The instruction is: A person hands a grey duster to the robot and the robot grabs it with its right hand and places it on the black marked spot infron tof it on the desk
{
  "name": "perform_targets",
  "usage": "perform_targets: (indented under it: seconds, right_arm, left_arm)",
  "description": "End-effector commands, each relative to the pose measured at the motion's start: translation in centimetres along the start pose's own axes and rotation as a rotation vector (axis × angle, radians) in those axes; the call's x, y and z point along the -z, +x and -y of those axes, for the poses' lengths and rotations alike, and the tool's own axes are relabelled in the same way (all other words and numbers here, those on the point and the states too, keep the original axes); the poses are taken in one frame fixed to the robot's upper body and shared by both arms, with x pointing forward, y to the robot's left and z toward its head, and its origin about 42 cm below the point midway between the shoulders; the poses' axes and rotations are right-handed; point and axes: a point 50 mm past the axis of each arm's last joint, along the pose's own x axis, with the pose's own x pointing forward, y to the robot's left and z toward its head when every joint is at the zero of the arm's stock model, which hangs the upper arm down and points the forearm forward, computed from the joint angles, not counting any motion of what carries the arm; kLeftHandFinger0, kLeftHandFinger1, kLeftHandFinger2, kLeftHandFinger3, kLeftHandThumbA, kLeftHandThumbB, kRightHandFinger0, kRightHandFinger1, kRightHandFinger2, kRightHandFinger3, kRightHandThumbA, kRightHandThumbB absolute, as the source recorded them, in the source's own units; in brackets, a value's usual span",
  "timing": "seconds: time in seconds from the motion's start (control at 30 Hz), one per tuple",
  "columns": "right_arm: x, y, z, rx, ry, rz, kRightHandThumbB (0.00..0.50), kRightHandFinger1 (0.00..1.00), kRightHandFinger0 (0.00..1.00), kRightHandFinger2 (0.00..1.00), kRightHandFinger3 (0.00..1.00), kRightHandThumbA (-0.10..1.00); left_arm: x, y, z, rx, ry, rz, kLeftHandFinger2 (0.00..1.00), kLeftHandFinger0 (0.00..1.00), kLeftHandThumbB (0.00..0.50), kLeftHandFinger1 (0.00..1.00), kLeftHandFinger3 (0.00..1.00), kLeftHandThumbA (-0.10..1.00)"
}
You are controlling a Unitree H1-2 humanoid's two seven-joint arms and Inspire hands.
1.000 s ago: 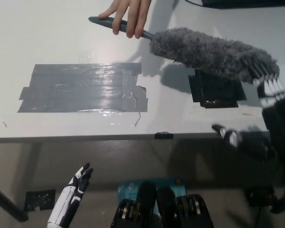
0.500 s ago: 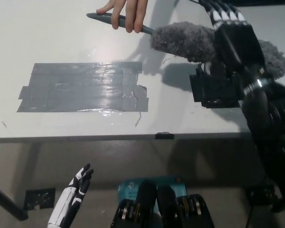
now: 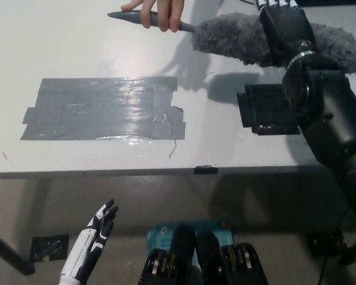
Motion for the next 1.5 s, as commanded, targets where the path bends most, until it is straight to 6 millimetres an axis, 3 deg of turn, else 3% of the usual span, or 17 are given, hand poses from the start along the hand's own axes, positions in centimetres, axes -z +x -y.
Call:
perform_targets:
  seconds: [0.0, 0.03, 0.07, 0.1, 0.17, 0.2, 0.3, 0.4, 0.53, 0.7, 0.77, 0.9, 1.03, 1.07, 1.1, 1.3, 1.47]
  right_arm:
    - [-0.7, 1.5, 4.7, 0.307, 0.015, 0.078, 0.251, 0.05, 0.00, 0.25, 0.41, -0.09]
    - [-0.7, 1.2, 5.0, 0.344, 0.041, 0.114, 0.231, 0.06, 0.00, 0.28, 0.30, -0.10]
    - [-0.8, 0.9, 5.3, 0.355, 0.046, 0.133, 0.215, 0.20, 0.00, 0.57, 0.43, -0.10]
    - [-0.9, 0.7, 5.6, 0.351, 0.051, 0.145, 0.211, 0.31, 0.02, 0.72, 0.54, -0.10]
    - [-1.1, -0.1, 6.4, 0.333, 0.071, 0.176, 0.205, 0.55, 0.09, 0.94, 0.87, -0.10]
    - [-1.2, -0.3, 6.6, 0.329, 0.073, 0.181, 0.202, 0.62, 0.12, 0.96, 0.96, -0.10]
    - [-1.3, -1.0, 7.9, 0.315, 0.120, 0.230, 0.183, 0.63, 0.15, 0.94, 0.88, -0.10]
    - [-1.6, -1.4, 10.0, 0.263, 0.177, 0.267, 0.148, 0.69, 0.20, 0.96, 1.00, -0.10]
    - [-1.3, -1.4, 12.9, 0.124, 0.286, 0.274, 0.125, 0.69, 0.21, 0.94, 1.00, -0.10]
    - [-1.1, -1.6, 16.0, 0.025, 0.267, 0.290, 0.187, 0.68, 0.20, 0.93, 0.96, -0.10]
    - [-1.0, -1.5, 16.4, -0.018, 0.255, 0.278, 0.182, 0.71, 0.22, 0.96, 0.99, -0.10]
    - [-0.4, -0.5, 14.4, -0.110, 0.213, 0.232, 0.188, 0.73, 0.25, 0.95, 0.94, -0.10]
    - [0.7, 0.3, 10.6, -0.228, 0.153, 0.173, 0.189, 0.70, 0.22, 0.94, 0.93, -0.10]
    - [0.7, 0.4, 10.5, -0.232, 0.151, 0.172, 0.264, 0.76, 0.28, 1.00, 1.00, -0.10]
    - [1.1, 0.6, 9.5, -0.260, 0.133, 0.156, 0.192, 0.71, 0.23, 0.97, 0.96, -0.10]
    - [3.6, 1.3, 5.6, -0.411, 0.058, 0.061, 0.209, 0.67, 0.19, 0.92, 0.94, -0.10]
    - [3.5, 1.0, 4.0, -0.477, 0.001, 0.034, 0.217, 0.77, 0.30, 1.00, 1.00, -0.10]
  left_arm:
    - [-1.4, 0.4, -0.3, 0.015, 0.021, 0.061, 1.00, 1.00, 0.170, 1.00, 1.00, 0.98]
    - [-1.5, 0.6, -0.4, 0.014, 0.024, 0.063, 1.00, 1.00, 0.170, 1.00, 1.00, 0.99]
    - [-1.5, 0.6, -0.4, 0.015, 0.023, 0.063, 1.00, 1.00, 0.169, 1.00, 1.00, 0.99]
    - [-1.5, 0.6, -0.4, 0.016, 0.025, 0.063, 1.00, 1.00, 0.168, 1.00, 1.00, 0.99]
    - [-1.4, 0.5, -0.4, 0.021, 0.024, 0.067, 1.00, 1.00, 0.155, 1.00, 1.00, 0.99]
    - [-1.4, 0.5, -0.4, 0.021, 0.024, 0.069, 1.00, 1.00, 0.153, 1.00, 1.00, 0.99]
    - [-1.3, 0.7, -0.5, 0.024, 0.025, 0.076, 1.00, 1.00, 0.167, 1.00, 1.00, 0.99]
    - [-1.4, 1.0, -0.7, 0.018, 0.030, 0.083, 1.00, 1.00, 0.165, 1.00, 1.00, 1.00]
    - [-1.3, 1.1, -0.7, 0.021, 0.030, 0.088, 1.00, 1.00, 0.157, 1.00, 1.00, 1.00]
    - [-1.3, 1.1, -0.8, 0.018, 0.025, 0.081, 1.00, 1.00, 0.155, 1.00, 1.00, 0.99]
    - [-1.3, 1.2, -0.7, 0.022, 0.029, 0.084, 1.00, 1.00, 0.153, 1.00, 1.00, 1.00]
    - [-1.3, 1.0, -0.6, 0.028, 0.033, 0.081, 1.00, 1.00, 0.149, 1.00, 1.00, 1.00]
    - [-1.2, 1.2, -0.6, 0.033, 0.031, 0.088, 1.00, 1.00, 0.147, 1.00, 1.00, 0.99]
    - [-1.2, 1.2, -0.7, 0.032, 0.031, 0.089, 1.00, 1.00, 0.142, 1.00, 1.00, 0.98]
    - [-1.3, 1.2, -0.7, 0.030, 0.033, 0.091, 1.00, 1.00, 0.143, 1.00, 1.00, 0.98]
    - [-1.8, 1.7, -0.9, 0.031, 0.043, 0.094, 1.00, 1.00, 0.148, 1.00, 1.00, 0.99]
    - [-1.9, 1.7, -1.1, 0.030, 0.051, 0.094, 1.00, 1.00, 0.137, 1.00, 1.00, 1.00]
